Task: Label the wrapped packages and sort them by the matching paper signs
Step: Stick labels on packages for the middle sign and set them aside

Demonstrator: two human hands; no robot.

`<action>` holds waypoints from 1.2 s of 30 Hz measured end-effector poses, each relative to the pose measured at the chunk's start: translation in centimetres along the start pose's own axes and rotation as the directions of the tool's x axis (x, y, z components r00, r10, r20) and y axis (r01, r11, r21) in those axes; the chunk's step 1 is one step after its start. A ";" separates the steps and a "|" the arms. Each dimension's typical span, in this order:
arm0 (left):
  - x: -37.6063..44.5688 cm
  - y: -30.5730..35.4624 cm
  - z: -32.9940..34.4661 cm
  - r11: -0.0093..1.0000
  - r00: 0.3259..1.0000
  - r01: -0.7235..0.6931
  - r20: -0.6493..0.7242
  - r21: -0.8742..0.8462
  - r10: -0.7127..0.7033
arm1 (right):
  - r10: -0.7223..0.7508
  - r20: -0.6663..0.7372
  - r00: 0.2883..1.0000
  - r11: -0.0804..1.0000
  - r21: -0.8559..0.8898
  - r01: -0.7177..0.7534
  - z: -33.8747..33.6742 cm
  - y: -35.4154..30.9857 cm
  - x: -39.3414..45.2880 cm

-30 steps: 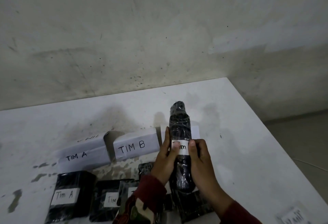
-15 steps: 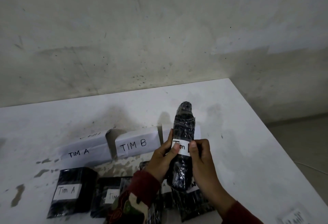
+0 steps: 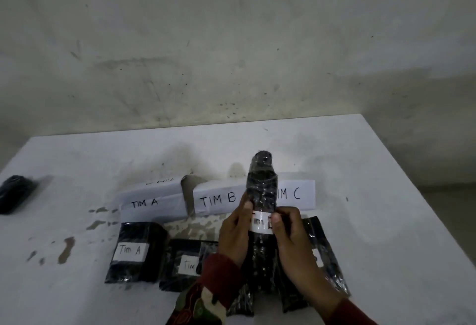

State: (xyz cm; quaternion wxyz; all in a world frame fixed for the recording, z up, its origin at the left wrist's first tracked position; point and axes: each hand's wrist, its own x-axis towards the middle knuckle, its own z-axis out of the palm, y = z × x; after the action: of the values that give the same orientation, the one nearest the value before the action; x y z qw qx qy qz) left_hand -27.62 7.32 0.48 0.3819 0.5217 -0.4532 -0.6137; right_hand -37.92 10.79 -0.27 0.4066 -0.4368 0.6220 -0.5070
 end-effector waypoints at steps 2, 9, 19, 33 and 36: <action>-0.1 -0.3 -1.1 1.000 0.999 0.023 -0.035 0.011 -0.023 | 0.016 0.024 1.000 1.000 -0.010 -0.016 0.9 0.2 -0.3; -1.0 -1.0 -7.0 0.985 0.980 -0.032 -0.187 0.170 0.064 | 0.109 0.104 0.989 0.992 -0.073 -0.102 6.0 0.1 -1.5; -1.8 -2.6 -16.0 0.771 0.961 -0.092 -0.148 0.630 0.235 | 0.298 0.170 0.939 0.914 -0.336 -0.229 14.1 -0.1 -2.9; -1.2 -1.9 -23.3 0.685 0.952 -0.258 0.058 0.682 0.300 | 0.287 -0.146 0.947 0.881 -0.348 -0.320 19.1 -1.1 -3.5; -1.0 -1.8 -24.2 0.677 0.945 -0.280 0.074 0.681 0.317 | 0.255 -0.236 0.938 0.870 -0.368 -0.329 19.7 -1.5 -3.7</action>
State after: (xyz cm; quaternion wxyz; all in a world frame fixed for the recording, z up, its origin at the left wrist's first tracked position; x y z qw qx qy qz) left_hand -3.52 4.99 -1.99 0.2696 0.5594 -0.7157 -0.3198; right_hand -17.92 8.77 -1.60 0.3226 -0.3639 0.8057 -0.3382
